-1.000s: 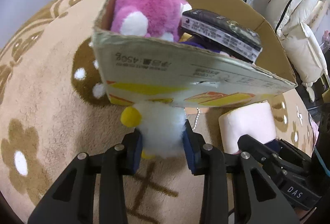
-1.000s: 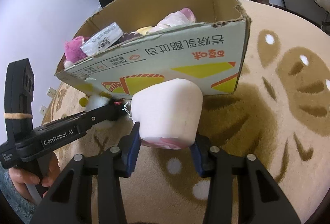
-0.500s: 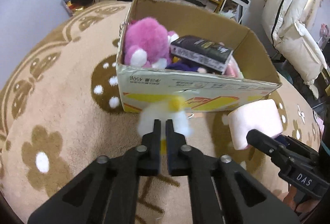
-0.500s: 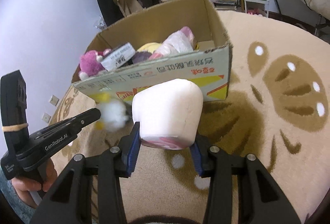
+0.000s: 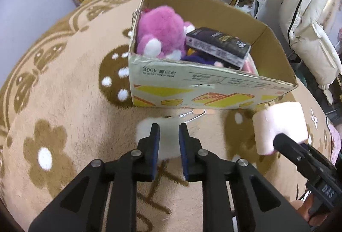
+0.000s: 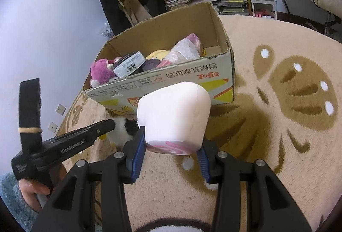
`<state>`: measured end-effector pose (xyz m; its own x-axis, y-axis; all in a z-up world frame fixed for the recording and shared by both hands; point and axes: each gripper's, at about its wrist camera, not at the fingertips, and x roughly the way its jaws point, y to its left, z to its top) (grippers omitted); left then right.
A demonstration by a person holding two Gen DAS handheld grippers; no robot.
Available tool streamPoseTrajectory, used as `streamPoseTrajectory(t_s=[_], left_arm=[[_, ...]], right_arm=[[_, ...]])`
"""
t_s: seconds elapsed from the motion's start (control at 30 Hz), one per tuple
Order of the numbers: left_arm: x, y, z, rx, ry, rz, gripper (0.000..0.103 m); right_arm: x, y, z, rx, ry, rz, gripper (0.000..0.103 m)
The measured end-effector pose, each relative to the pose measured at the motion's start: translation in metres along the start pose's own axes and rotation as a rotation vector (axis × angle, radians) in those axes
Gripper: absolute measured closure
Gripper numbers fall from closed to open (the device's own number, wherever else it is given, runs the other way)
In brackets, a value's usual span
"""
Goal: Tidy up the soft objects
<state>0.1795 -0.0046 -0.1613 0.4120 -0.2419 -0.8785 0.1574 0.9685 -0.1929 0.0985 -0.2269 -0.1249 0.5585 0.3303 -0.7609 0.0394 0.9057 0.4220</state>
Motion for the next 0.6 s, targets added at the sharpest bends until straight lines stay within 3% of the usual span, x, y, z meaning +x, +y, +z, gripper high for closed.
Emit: streamPoseTrajectory(t_s=[0.13,0.33,0.43,0.6], left_arm=[[0.010,0.001,0.000,0.000,0.021,0.026,0.069],[0.023,0.004,0.001,-0.015,0.034,0.016,0.064],[0.029,0.007,0.001,-0.031,0.033,0.019,0.049],[0.039,0.007,0.000,-0.041,0.052,-0.001,0.053]], right_arm=[[0.003,-0.001,0.000,-0.003,0.007,-0.002,0.057],[0.011,-0.008,-0.001,0.016,0.027,-0.005,0.057],[0.012,-0.010,-0.001,0.017,0.024,-0.010,0.057],[0.013,-0.013,-0.001,0.027,0.024,-0.015,0.057]])
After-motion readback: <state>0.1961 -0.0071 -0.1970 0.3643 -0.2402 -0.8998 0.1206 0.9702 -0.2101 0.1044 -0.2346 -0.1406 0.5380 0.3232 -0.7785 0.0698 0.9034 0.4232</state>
